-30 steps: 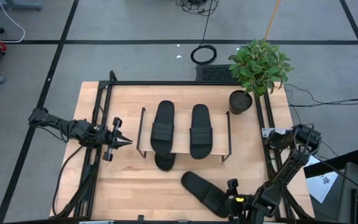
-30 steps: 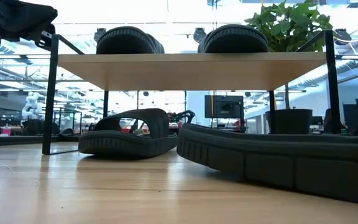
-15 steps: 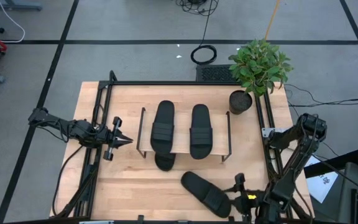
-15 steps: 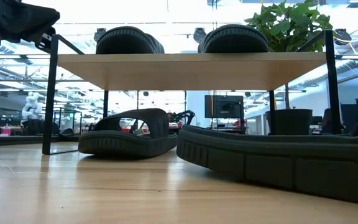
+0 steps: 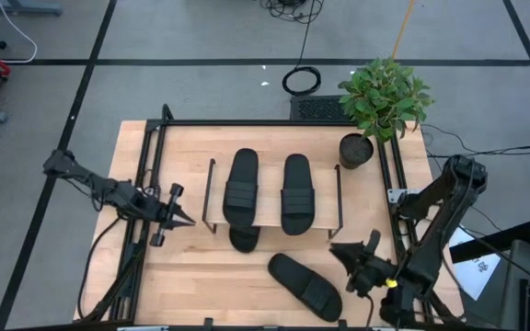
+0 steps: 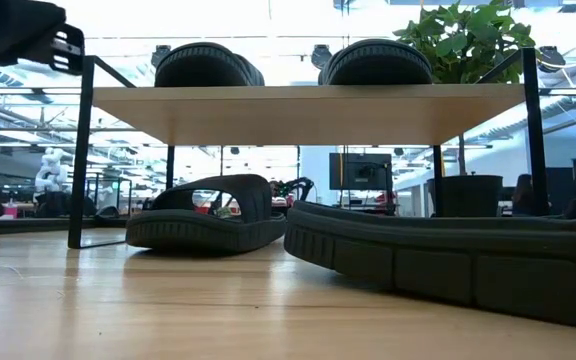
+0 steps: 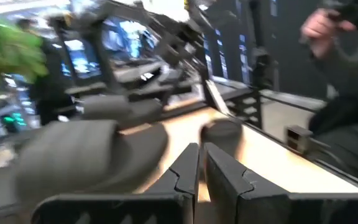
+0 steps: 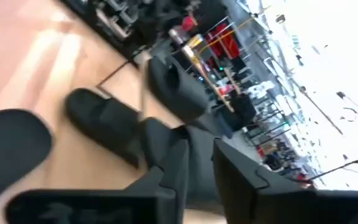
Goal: Pick and place slides into the shelf
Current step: Adjust the shelf
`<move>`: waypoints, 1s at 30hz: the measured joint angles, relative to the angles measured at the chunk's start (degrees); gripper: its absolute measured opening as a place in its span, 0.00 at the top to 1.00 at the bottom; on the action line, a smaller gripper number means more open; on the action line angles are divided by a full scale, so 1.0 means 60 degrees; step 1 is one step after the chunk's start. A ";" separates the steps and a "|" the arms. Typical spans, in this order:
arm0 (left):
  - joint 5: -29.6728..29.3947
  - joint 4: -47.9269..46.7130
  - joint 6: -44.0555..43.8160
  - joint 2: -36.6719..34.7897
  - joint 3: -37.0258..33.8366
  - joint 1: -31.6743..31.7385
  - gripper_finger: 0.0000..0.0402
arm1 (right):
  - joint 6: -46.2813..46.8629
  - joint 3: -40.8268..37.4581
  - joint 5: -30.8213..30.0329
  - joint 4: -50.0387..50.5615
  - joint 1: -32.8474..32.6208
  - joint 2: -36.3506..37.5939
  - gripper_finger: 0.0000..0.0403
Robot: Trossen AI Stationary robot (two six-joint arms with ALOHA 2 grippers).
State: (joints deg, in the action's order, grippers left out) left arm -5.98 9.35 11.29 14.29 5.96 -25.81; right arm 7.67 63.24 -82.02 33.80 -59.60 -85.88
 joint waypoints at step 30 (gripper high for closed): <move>-0.2597 0.7330 -0.1823 1.0849 0.0444 -0.2693 1.00 | -0.6969 -0.7230 0.7488 -1.0692 0.0937 0.8041 1.00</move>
State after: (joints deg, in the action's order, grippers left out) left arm -21.56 53.33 0.35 79.38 8.62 -41.97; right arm -34.14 19.86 -37.09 -30.35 -53.98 -37.64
